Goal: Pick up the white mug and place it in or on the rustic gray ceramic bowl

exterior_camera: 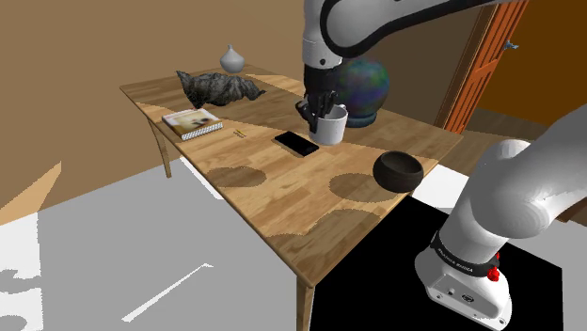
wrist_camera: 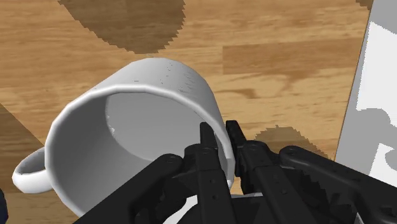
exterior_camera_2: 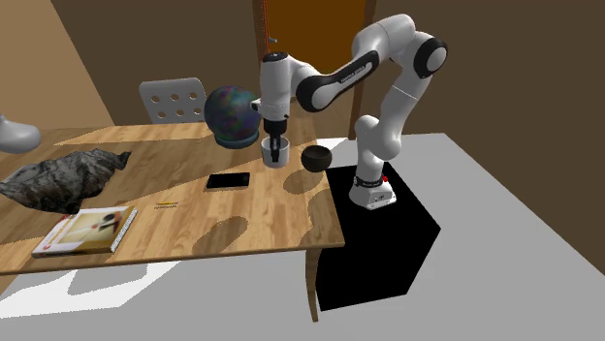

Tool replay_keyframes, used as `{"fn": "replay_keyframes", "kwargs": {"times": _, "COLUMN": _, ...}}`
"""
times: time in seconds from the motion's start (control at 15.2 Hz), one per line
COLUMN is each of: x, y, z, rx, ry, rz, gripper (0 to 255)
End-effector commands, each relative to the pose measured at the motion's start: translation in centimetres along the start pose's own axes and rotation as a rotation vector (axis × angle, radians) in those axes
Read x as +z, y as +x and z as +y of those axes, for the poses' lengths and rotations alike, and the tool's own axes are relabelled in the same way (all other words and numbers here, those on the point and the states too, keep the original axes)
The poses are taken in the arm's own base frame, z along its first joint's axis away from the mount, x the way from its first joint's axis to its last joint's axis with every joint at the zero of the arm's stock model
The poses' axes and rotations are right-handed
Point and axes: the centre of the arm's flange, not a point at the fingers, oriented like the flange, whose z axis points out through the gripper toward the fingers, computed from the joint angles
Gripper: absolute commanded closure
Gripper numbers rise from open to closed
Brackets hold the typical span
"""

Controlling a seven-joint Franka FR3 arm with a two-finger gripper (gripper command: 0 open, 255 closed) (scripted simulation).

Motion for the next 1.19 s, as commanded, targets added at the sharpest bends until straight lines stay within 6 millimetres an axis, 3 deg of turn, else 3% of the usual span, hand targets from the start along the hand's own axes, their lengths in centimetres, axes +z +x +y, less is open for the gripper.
{"fn": "replay_keyframes", "kwargs": {"times": 0.0, "x": -1.1, "y": 0.1, "z": 0.1, "rx": 0.000, "ry": 0.000, "rz": 0.000, "gripper": 255}}
{"fn": "replay_keyframes", "kwargs": {"times": 0.07, "x": -1.3, "y": 0.1, "z": 0.1, "rx": 0.000, "ry": 0.000, "rz": 0.000, "gripper": 255}}
{"fn": "replay_keyframes", "kwargs": {"times": 1.12, "x": -2.8, "y": -15.3, "z": 14.5, "rx": 0.000, "ry": 0.000, "rz": 0.000, "gripper": 255}}
